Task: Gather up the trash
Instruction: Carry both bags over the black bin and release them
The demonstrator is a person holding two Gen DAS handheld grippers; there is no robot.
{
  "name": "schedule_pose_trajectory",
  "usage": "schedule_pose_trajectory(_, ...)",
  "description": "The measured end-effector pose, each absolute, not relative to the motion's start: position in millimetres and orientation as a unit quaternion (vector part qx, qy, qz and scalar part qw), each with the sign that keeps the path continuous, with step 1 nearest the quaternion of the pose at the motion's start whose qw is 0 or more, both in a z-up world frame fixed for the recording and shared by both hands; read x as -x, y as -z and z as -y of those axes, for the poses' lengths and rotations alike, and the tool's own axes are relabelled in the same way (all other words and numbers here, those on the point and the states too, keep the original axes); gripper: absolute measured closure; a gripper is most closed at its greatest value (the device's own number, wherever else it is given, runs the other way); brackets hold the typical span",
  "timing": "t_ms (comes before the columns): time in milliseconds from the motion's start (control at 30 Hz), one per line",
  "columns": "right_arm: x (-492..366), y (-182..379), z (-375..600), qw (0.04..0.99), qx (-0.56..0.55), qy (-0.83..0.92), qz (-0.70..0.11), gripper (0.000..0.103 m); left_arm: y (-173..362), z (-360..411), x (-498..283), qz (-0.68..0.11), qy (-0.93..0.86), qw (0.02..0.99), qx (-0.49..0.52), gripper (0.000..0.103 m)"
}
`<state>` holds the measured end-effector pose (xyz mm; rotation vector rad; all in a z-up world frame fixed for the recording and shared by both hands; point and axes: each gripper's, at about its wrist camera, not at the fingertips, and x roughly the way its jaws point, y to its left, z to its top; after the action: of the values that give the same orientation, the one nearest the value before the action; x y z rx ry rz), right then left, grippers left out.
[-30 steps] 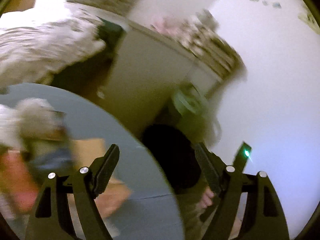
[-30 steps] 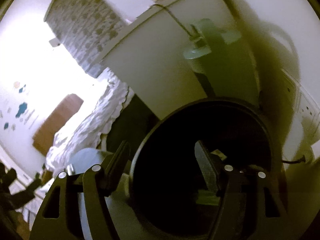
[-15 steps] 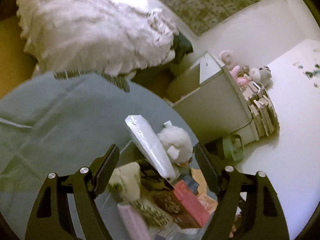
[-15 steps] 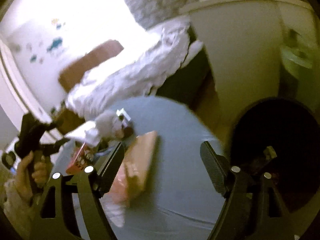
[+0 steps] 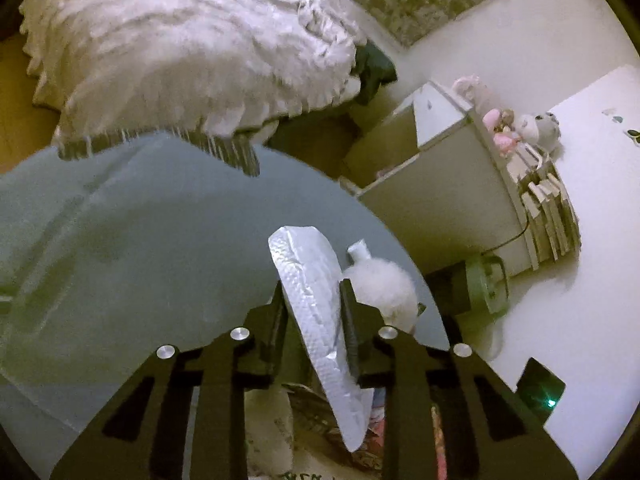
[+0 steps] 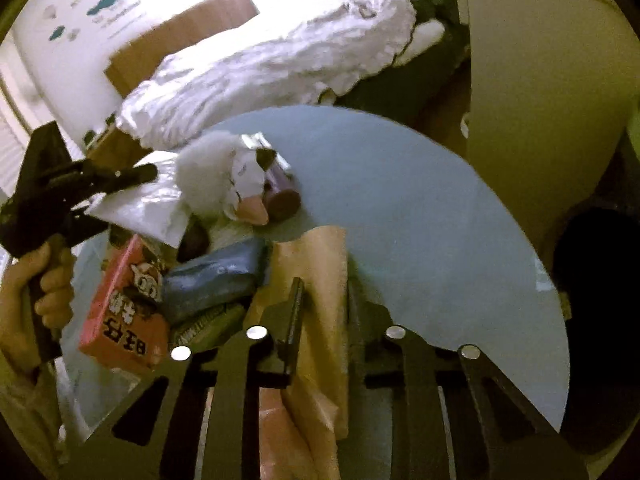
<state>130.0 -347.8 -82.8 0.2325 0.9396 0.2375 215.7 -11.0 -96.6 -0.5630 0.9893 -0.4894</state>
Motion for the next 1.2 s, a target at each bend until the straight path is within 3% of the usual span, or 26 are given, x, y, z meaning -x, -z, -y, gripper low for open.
schedule_pose_trajectory(267,-92,32,381,0.932,-0.134,-0.112,-0.318,0.093,36,-8,-182,-0.372,0.232,0.860,0.262,0.078)
schedule_pose_trajectory(533,-56,18,445,0.952,-0.191,-0.066,-0.232,0.093,-3,49,-147,-0.362,0.289,0.860,0.213,0.078)
schedule_pose_trajectory(900,-7,41,551,0.949,-0.258,0.070,-0.164,0.093,14,197,-116,-0.382,0.385,0.828,0.143,0.078)
schedule_pose_trajectory(1200,14,61,614,0.941,-0.257,0.145,-0.166,0.093,44,296,-107,-0.412,0.434,0.795,0.105,0.078)
